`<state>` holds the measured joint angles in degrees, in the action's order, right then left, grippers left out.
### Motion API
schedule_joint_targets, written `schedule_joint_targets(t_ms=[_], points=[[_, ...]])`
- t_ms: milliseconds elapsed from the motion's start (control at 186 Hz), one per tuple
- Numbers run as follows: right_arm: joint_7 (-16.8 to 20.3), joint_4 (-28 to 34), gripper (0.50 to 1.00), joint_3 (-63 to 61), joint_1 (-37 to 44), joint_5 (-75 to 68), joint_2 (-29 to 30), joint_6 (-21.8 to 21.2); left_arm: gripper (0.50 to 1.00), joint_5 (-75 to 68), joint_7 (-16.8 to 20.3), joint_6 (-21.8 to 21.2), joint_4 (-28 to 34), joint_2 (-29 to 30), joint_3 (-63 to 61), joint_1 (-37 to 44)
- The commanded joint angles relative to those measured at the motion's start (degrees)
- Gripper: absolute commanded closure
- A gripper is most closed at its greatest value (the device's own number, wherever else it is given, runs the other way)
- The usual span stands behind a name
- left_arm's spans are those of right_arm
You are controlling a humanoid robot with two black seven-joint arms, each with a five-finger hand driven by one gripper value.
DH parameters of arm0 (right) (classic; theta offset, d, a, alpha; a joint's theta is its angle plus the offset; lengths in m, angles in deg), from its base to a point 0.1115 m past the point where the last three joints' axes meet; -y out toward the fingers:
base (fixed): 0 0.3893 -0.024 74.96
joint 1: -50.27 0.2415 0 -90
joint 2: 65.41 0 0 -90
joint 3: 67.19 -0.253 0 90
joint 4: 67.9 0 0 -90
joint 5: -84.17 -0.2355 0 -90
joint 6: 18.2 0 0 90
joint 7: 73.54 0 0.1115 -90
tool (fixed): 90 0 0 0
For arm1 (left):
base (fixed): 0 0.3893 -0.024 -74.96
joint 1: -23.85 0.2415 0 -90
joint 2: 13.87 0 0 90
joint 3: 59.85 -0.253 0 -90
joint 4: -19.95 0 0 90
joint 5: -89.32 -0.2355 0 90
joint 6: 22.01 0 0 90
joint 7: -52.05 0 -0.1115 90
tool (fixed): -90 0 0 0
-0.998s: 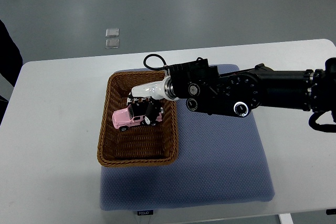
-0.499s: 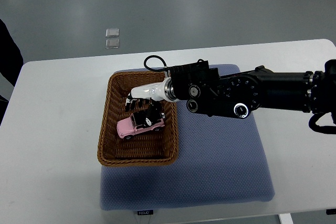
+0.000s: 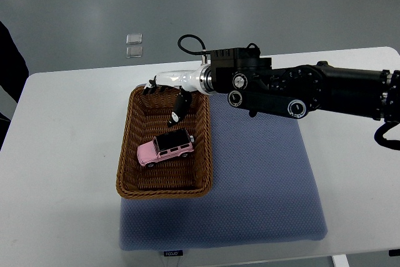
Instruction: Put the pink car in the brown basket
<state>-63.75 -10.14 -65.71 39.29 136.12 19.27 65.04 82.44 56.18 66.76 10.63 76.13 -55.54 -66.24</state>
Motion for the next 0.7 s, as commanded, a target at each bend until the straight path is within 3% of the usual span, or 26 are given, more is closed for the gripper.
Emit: schedule_joint_targets(t_ms=[0,338,547,697], points=[[-0.65,-0.10,0.597,-4.55,-0.62,-0.89,-3.47,0.43,0.500,0.02,0.00,0.00,0.00,0.00,0.00,0.00],[-8.73,-3.00,0.597,-30.47,-14.94,-7.31,-13.32,0.52,0.500,0.02,0.00,0.00,0.00,0.00,0.00,0.00],[-9.61,-7.83,0.597,-47.44,-22.95,-8.19,-11.65,0.43,0.500,-0.07,0.00,0.00,0.00,0.00,0.00,0.00],[-10.58,-9.94,0.597,-58.07,-29.09,-16.97,-7.17,0.52,0.500,0.02,0.00,0.00,0.00,0.00,0.00,0.00]])
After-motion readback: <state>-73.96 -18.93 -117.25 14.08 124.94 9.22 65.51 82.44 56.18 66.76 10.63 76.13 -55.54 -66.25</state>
